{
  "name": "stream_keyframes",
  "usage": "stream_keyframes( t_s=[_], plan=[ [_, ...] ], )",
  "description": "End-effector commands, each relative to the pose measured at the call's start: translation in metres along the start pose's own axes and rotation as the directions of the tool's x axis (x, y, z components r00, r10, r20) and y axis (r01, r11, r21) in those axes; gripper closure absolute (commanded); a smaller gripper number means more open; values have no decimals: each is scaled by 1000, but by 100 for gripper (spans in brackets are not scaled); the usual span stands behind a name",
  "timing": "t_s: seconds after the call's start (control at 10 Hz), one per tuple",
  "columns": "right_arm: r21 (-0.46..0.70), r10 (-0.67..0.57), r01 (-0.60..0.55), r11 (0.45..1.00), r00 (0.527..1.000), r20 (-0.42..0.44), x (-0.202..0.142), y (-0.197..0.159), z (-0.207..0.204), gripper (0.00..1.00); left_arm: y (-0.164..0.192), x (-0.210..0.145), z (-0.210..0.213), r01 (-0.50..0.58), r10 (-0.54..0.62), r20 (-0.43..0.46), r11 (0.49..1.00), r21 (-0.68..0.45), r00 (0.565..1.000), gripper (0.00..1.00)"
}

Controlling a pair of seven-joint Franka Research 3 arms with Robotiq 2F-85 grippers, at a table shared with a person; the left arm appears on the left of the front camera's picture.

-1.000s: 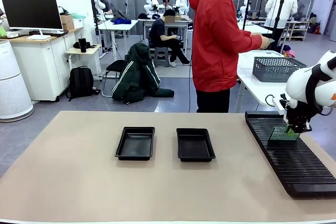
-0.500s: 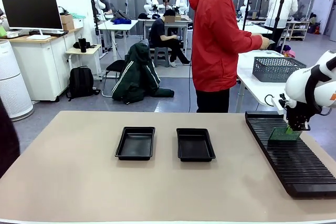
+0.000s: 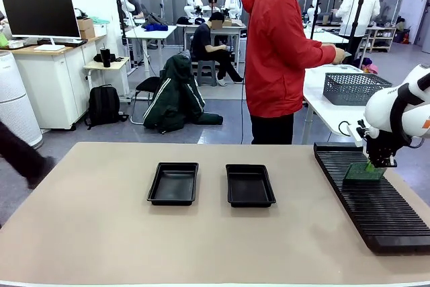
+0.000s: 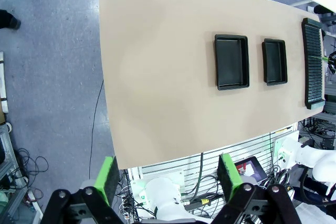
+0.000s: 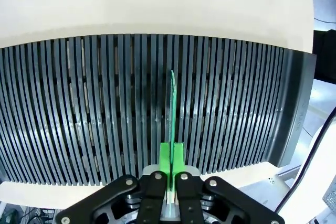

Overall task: Inspect and transfer BCBs to ESD trays.
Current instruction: Pick up the Blank PCB from the PCB Rack and place it in the left ESD tray.

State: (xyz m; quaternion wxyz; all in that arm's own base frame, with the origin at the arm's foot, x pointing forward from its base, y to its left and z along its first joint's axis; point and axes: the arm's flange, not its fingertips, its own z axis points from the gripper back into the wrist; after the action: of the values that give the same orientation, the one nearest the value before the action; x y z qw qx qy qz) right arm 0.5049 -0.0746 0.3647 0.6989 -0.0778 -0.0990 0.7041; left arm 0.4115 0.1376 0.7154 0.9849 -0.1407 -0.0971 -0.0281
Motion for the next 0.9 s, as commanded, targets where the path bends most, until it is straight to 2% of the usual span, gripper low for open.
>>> stream_keyframes(
  t_s=[0.0,0.4,0.8],
  plan=[
    [-6,-13,13,1000,1000,-10,-6,-1,12,98,0,0,0,-2,2,-2,1000,2,1000,0],
    [-22,-11,10,1000,999,-49,-24,-19,61,98,0,0,0,-2,2,-2,1000,2,1000,0],
    [-11,-10,10,1000,1000,-8,-44,-40,96,98,0,0,0,-2,2,-2,1000,2,1000,0]
  ],
)
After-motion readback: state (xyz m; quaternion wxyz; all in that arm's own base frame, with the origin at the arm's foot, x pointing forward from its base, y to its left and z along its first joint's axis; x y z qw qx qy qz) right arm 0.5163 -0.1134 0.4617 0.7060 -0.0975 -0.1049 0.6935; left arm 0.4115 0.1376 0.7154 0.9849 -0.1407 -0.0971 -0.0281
